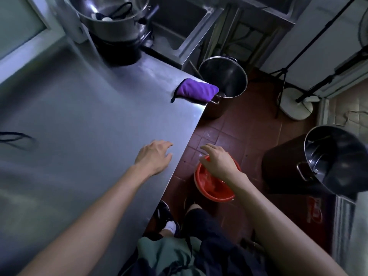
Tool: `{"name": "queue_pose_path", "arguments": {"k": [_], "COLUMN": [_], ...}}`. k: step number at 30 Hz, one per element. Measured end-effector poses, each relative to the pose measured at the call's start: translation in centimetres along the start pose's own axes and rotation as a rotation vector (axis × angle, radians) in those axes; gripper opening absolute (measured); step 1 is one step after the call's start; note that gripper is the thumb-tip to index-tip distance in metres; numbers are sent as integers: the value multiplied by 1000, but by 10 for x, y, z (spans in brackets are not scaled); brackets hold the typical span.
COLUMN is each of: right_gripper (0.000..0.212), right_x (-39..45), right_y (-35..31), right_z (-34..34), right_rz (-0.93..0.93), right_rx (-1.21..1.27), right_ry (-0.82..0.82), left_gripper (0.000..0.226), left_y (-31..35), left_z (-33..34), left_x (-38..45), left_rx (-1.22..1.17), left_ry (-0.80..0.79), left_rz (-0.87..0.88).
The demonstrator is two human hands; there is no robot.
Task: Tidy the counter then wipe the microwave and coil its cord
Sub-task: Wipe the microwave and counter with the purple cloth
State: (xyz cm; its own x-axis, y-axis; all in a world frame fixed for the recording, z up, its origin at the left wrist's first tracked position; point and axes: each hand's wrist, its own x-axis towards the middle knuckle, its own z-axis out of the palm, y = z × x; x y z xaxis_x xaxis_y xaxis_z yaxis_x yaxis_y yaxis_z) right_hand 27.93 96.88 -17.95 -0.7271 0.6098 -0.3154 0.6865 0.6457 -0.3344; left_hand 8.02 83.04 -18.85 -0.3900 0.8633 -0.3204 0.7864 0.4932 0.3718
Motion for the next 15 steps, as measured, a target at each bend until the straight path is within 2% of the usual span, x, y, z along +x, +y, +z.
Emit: {"name": "queue_pose_path", "arguments": {"k": [9,15], "right_gripper": [54,60], "right_x": [109,191], "right_y": [13,36], "right_z": [-18,-33], "right_rz": [-18,-4], "right_rx": [35,61], "right_ry": [-14,49], "left_gripper": [47,54], "left_y": [-10,1], "left_z": [-15,-31], "left_x": [81,155], "left_rx": [2,52], "left_ry": [24,22], "left_rz": [-48,-38]}}
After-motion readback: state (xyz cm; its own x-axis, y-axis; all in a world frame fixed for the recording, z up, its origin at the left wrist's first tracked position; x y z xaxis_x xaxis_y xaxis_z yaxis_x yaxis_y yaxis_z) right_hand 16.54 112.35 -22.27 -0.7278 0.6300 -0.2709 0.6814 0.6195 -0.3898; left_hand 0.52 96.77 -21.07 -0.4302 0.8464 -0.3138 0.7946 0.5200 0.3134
